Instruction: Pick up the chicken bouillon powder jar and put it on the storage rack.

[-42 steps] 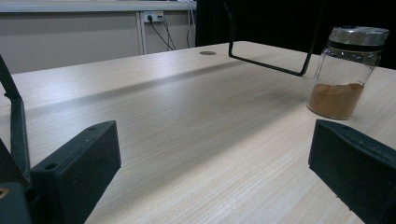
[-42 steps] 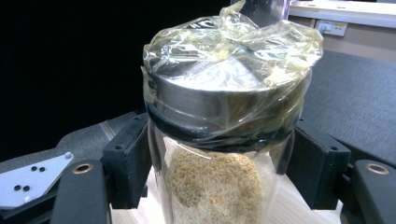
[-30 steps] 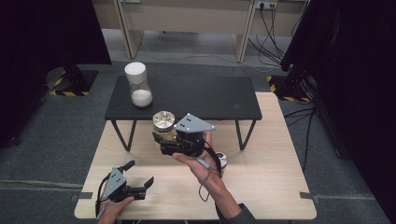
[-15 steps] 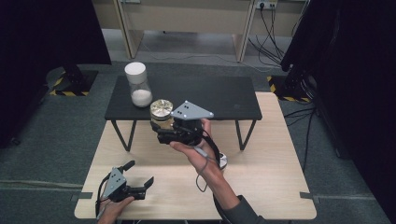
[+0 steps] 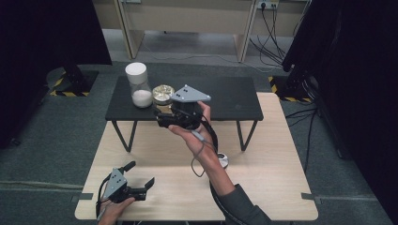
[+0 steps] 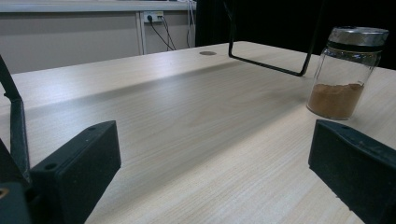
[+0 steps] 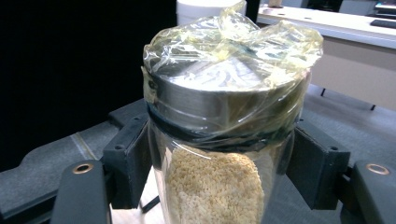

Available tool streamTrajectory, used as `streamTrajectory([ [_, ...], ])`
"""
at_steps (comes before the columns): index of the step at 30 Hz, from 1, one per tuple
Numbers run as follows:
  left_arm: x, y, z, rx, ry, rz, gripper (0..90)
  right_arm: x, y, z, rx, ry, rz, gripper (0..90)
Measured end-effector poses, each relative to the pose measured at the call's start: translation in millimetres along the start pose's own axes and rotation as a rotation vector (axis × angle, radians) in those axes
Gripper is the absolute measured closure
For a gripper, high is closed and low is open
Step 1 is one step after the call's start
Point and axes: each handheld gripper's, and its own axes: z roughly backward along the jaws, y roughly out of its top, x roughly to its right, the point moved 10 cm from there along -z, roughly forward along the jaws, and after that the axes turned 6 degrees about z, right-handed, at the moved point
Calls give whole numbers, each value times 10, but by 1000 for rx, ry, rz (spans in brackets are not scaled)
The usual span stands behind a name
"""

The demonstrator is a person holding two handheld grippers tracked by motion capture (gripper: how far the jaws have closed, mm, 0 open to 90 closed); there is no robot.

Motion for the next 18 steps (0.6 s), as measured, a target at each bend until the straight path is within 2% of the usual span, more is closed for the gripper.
streamTrajectory([
  [18,1,0,1,0,-1,0,18,265,51,-313,-16,-81,-25,305],
])
